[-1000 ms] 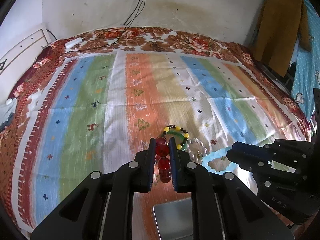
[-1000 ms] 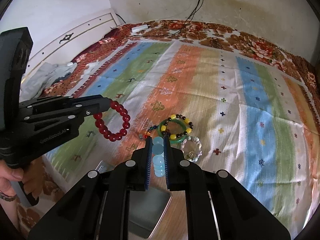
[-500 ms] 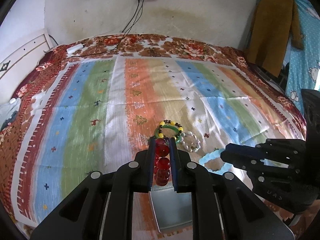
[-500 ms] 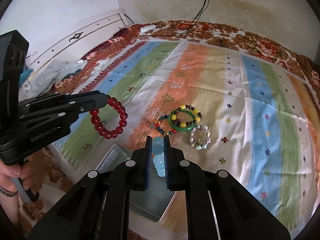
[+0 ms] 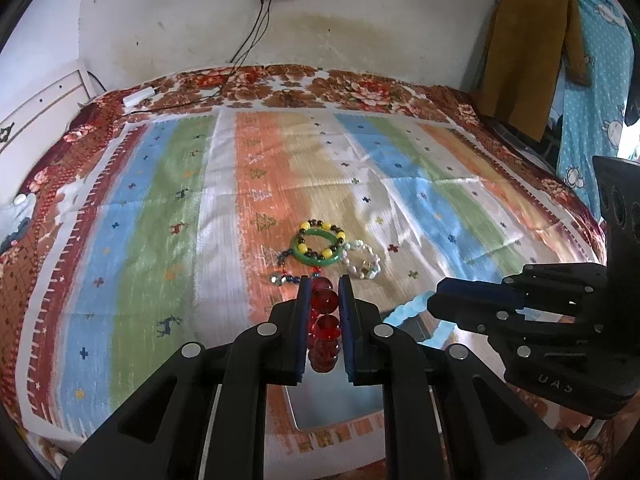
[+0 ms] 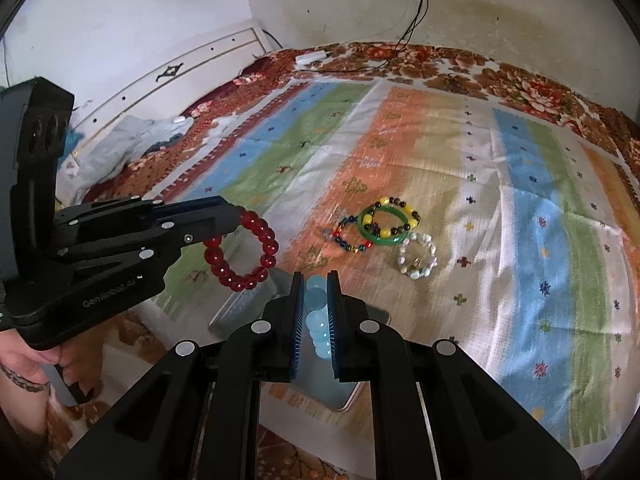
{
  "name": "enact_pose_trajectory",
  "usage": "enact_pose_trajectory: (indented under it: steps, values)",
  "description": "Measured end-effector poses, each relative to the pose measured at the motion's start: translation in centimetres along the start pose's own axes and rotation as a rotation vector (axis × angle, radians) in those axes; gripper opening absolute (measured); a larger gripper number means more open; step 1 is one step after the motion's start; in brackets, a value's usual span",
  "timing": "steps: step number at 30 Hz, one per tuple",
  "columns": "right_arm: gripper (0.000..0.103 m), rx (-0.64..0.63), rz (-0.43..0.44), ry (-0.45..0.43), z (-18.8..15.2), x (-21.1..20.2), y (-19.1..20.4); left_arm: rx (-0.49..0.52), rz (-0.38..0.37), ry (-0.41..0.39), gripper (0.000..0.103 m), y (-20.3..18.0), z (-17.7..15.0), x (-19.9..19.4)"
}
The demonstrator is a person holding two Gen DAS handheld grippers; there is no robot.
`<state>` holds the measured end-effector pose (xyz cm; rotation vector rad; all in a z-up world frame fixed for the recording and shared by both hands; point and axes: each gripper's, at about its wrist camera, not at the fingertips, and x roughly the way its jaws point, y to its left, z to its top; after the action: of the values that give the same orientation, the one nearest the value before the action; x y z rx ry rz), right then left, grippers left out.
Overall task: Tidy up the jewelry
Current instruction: 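Carry both bracelets over the tin box and open both tools to drop them, then withdraw both open tools from the box toward the remaining bracelets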
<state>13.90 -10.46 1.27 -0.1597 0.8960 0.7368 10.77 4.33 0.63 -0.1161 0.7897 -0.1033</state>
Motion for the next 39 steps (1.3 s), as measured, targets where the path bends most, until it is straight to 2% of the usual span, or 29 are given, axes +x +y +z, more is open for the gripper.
enact_pose_trajectory:
  steps: [6,8,9,10,11,14,17,20,24,28,32,39]
  values:
    - [0.012,0.011,0.007,0.039,-0.4,1.0,-0.2,0.011,-0.001,0.022,0.014,-0.5,-0.6,0.3]
    - [0.014,0.011,-0.019,0.052,-0.6,1.4,-0.4,0.022,0.044,0.016,0.025,-0.6,-0.7,0.4]
    - [0.018,0.013,-0.045,0.055,-0.6,1.6,-0.7,0.023,0.053,0.014,0.031,-0.6,-0.7,0.4]
    - [0.03,0.018,-0.059,0.054,-0.5,1.6,-0.8,0.014,0.063,0.011,0.031,-0.3,-0.6,0.5]
    - [0.036,0.023,-0.07,0.045,-0.4,1.5,-1.1,0.003,0.068,0.012,0.031,0.0,-0.5,0.6]
    - [0.037,0.028,-0.097,0.028,-0.2,1.4,-1.7,-0.024,0.093,0.016,0.031,1.0,-0.3,0.9]
    - [0.045,0.034,-0.124,0.026,0.0,1.8,-2.4,-0.043,0.099,0.032,0.04,1.7,0.0,1.5]
    - [0.046,0.039,-0.143,0.026,0.3,2.3,-2.9,-0.066,0.09,0.052,0.043,2.4,0.3,2.2]
    - [0.046,0.061,-0.127,0.043,0.8,3.1,-3.8,-0.089,0.086,0.067,0.054,3.4,1.2,3.1]
    - [0.056,0.074,-0.157,0.032,1.4,3.6,-4.8,-0.093,0.084,0.094,0.059,4.0,2.0,4.3]
    - [0.057,0.099,-0.167,0.029,1.9,3.9,-5.8,-0.09,0.077,0.136,0.059,4.2,2.2,5.6]
    - [0.058,0.134,-0.159,0.035,2.7,4.7,-6.8,-0.076,0.074,0.161,0.059,4.2,3.0,7.0]
